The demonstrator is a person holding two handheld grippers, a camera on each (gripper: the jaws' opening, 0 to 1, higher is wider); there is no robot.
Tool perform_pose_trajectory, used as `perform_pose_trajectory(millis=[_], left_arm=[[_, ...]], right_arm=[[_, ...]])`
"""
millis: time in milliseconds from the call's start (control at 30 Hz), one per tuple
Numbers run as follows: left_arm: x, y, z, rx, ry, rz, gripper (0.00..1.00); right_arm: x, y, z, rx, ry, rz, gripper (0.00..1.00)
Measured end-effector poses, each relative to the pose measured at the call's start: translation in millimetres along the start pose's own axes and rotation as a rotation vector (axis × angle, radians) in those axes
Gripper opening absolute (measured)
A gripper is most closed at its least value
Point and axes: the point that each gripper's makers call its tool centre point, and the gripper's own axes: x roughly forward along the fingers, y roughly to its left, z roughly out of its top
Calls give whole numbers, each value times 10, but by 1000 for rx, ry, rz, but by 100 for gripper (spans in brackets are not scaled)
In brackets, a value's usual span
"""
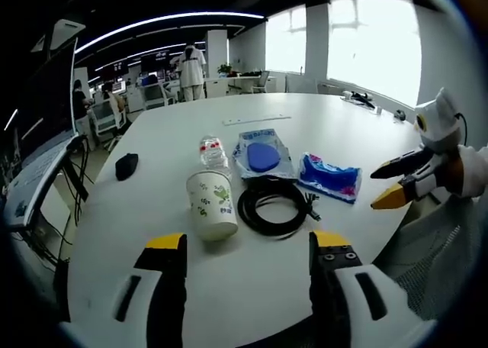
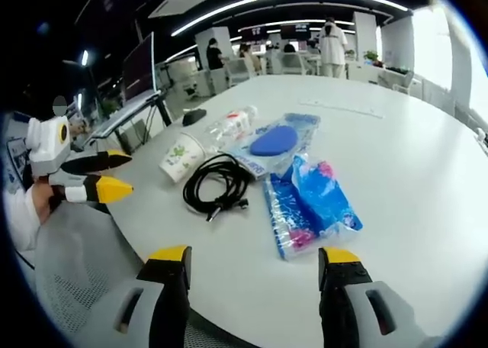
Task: Arrange the tabletop items into an orderly group along one side of the table until the central work area is clear of visible clutter.
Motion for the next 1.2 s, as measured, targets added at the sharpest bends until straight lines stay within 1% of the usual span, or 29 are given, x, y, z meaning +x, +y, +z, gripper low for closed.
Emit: perform_pose_trajectory(millis=[333,500,833,1100,1200], left_arm=[[-1,22,-17,6,14,2,64],[7,27,-59,21,43,4,61],[-17,135,-16,-21,24,38,61],[-5,122,-3,-10,24,29,61],[2,105,0,-21,20,18,63]], right_arm=[[-2,12,19,1,-3,2,66],[-2,-13,7,7,9,-4,63],[-2,-17,34,12,0,-4,63],[7,-15,51,9,2,-5,63],[6,-20,60,12,-2,-7,63]])
